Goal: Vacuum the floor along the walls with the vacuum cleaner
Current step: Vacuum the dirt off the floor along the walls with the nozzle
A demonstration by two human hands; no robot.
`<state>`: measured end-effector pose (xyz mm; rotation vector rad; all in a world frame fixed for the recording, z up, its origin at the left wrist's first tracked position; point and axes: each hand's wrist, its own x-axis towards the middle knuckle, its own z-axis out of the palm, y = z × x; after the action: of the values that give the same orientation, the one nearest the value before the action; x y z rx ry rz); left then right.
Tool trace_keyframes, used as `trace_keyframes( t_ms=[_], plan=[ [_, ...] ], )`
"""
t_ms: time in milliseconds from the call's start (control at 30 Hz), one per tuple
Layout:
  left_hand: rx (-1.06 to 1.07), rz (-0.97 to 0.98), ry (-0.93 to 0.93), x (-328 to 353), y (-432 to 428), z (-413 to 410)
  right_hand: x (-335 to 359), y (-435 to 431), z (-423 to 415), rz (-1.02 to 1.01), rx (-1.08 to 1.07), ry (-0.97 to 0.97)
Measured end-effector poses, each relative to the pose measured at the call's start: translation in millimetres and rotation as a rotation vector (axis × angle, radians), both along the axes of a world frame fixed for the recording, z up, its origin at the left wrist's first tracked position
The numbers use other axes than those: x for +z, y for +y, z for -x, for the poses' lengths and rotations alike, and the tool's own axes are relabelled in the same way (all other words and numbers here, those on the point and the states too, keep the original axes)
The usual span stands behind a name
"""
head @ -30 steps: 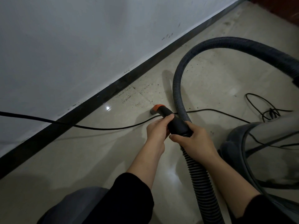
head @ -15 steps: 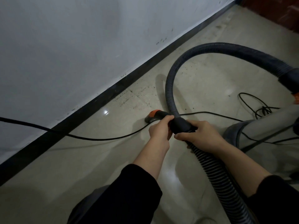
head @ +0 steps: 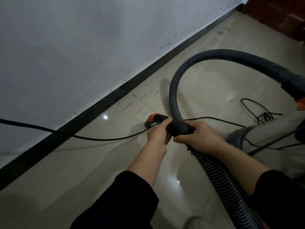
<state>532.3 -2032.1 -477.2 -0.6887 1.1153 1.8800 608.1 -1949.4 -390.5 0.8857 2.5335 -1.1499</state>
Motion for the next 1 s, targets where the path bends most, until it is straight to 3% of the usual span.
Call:
trace_keyframes(
  t_ms=[433,1000],
  plan=[
    [-0.105,-0.074,0.048,11.0,24.7,0.2,-14.6,23.1,-5.0,-0.068,-0.127,0.077],
    [0.063,-0.039,0.111,-2.5,-15.6,41.3,-38.4,-0.1,49.2,0.027,-0.009,0.111]
  ],
)
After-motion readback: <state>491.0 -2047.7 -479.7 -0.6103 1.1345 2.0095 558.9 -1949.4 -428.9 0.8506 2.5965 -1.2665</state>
